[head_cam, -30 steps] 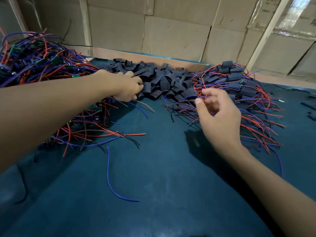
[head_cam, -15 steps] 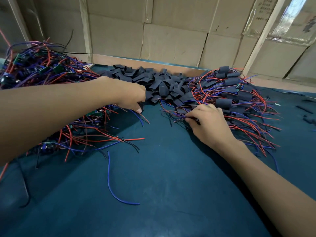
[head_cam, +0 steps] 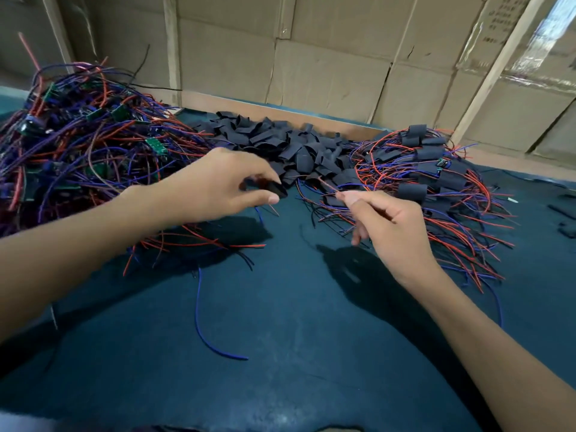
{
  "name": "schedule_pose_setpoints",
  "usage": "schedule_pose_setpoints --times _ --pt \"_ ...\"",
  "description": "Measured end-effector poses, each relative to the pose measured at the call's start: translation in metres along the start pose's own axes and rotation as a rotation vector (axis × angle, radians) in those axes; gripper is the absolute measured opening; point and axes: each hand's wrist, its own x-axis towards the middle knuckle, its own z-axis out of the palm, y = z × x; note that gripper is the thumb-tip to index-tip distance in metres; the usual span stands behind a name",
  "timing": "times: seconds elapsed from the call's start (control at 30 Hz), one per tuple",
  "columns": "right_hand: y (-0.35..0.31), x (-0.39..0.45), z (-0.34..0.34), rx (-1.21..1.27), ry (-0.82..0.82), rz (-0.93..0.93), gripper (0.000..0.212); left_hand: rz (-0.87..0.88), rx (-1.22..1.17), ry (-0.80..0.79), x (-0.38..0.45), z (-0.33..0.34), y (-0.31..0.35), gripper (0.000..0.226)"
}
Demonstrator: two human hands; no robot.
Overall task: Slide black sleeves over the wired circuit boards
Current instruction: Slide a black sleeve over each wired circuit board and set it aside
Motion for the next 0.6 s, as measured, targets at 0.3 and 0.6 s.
schedule_pose_setpoints --times 0.3,0.6 --pt "-0.029 -0.011 0.012 0.286 -0.096 -0.025 0.018 -0.023 -0.197 0.127 -0.038 0.015 0.020 0.039" --pt "-0.026 -0.010 0.011 0.401 -0.244 0.085 0.023 0.077 -0.214 0.247 -0.041 0.013 0.027 0.041"
